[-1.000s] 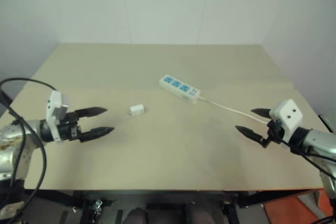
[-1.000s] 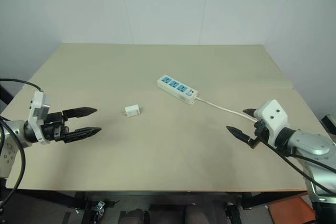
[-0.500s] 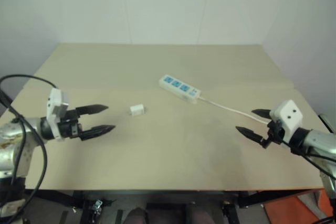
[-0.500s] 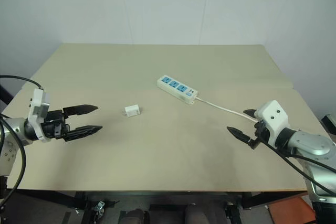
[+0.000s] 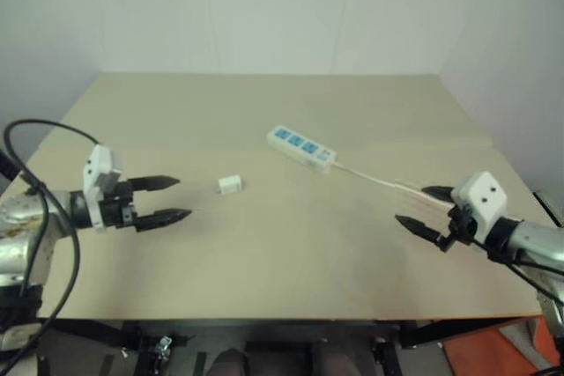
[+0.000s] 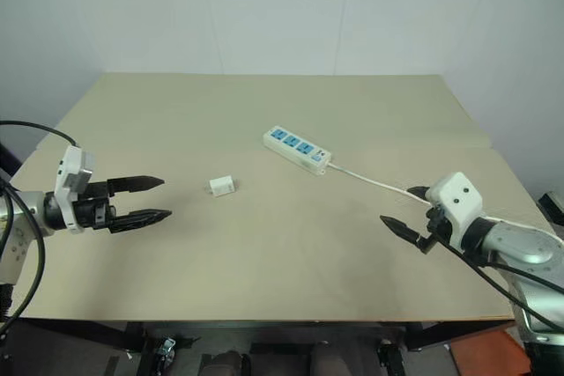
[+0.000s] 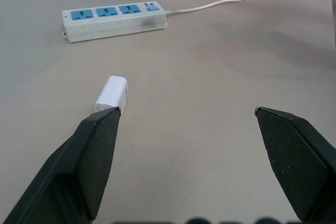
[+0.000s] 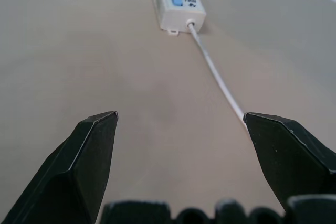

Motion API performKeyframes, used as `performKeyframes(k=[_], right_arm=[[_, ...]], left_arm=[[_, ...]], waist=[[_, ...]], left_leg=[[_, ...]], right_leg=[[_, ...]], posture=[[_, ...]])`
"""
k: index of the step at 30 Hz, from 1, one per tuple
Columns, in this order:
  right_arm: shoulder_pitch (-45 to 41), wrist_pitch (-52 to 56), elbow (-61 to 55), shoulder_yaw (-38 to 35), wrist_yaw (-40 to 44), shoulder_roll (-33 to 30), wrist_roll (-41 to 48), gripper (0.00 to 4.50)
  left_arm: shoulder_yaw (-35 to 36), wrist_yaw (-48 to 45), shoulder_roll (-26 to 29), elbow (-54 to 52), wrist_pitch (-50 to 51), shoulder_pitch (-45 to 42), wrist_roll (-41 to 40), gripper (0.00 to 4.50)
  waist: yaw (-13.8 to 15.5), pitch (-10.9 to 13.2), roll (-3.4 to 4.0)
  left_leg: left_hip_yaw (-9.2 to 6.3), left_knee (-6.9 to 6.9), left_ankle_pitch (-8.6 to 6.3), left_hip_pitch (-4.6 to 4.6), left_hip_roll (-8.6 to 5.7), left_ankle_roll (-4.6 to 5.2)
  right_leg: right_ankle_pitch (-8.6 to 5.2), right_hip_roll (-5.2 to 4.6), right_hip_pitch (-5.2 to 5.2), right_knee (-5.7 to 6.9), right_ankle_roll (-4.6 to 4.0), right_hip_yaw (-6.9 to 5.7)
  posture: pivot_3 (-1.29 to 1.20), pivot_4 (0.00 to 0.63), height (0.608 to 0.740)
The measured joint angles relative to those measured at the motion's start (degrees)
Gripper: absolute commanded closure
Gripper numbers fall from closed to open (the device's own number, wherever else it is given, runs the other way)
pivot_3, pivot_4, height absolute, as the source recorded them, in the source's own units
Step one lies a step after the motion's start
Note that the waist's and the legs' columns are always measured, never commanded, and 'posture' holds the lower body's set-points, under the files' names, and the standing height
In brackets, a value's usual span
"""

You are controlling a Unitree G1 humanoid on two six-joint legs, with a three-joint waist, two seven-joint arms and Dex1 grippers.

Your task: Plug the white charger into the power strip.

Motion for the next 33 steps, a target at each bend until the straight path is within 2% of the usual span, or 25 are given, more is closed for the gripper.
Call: performKeyframes(k=[5, 11, 15, 18, 23, 33], right_arm=[[-13.92, -3.72, 15.28, 7.61, 2.06, 2.74, -3.39, 0.00], [-33.82, -13.16, 45.23, 17.36, 7.59, 9.90, -10.03, 0.00], [-44.78, -19.59, 65.23, 19.36, 7.25, 14.66, -14.14, 0.00], [-49.99, -23.03, 74.81, 19.32, 6.28, 16.67, -15.79, 0.00], [-54.05, -25.24, 83.13, 18.93, 3.51, 19.14, -17.49, 0.00], [-56.10, -23.85, 88.34, 16.98, -6.17, 23.46, -19.69, 0.00]], left_arm=[[-1.52, 1.55, -1.41, 0.10, 0.10, -1.61, 0.68, 0.02], [-2.35, 3.75, -2.30, -1.84, 0.23, -2.71, 1.17, 0.02], [-2.57, 5.60, -3.31, -5.86, 1.00, -1.54, 0.75, 0.02], [-2.34, 6.81, -4.04, -7.54, 1.12, -0.66, 0.25, 0.02], [-2.18, 9.27, -4.65, -8.93, 1.14, -0.43, -0.05, 0.02], [-2.11, 13.17, -6.10, -13.89, 1.71, 1.62, -0.10, 0.02]], waist=[[-0.60, 0.00, -0.03], [-1.38, 0.01, -0.03], [-1.37, 0.02, -0.02], [-1.35, 0.02, -0.02], [-1.40, 0.02, -0.02], [-1.56, 0.02, -0.01]], left_leg=[[-0.01, 0.01, 0.00, 0.05, 0.04, 0.00], [-0.04, -0.03, 0.00, -0.05, 0.04, 0.00], [-0.04, -0.02, 0.00, -0.06, -0.01, 0.00], [-0.09, -0.03, 0.00, -0.06, -0.01, 0.00], [-0.10, -0.03, 0.00, -0.04, -0.03, 0.00], [-0.11, -0.03, 0.00, -0.02, -0.03, 0.00]], right_leg=[[0.02, 0.06, 0.00, 0.02, -0.04, 0.00], [0.04, 0.04, -0.10, 0.02, -0.08, -0.01], [0.06, -0.05, -0.12, 0.05, -0.10, 0.00], [0.06, -0.05, -0.12, 0.07, -0.10, -0.03], [0.07, -0.08, -0.10, 0.07, -0.10, -0.03], [0.07, -0.07, -0.11, 0.12, -0.11, -0.01]], posture=[[0.00, 0.150, 0.740], [0.00, 0.150, 0.740], [0.00, 0.150, 0.740], [0.00, 0.150, 0.740], [0.00, 0.150, 0.740], [0.00, 0.150, 0.740]])
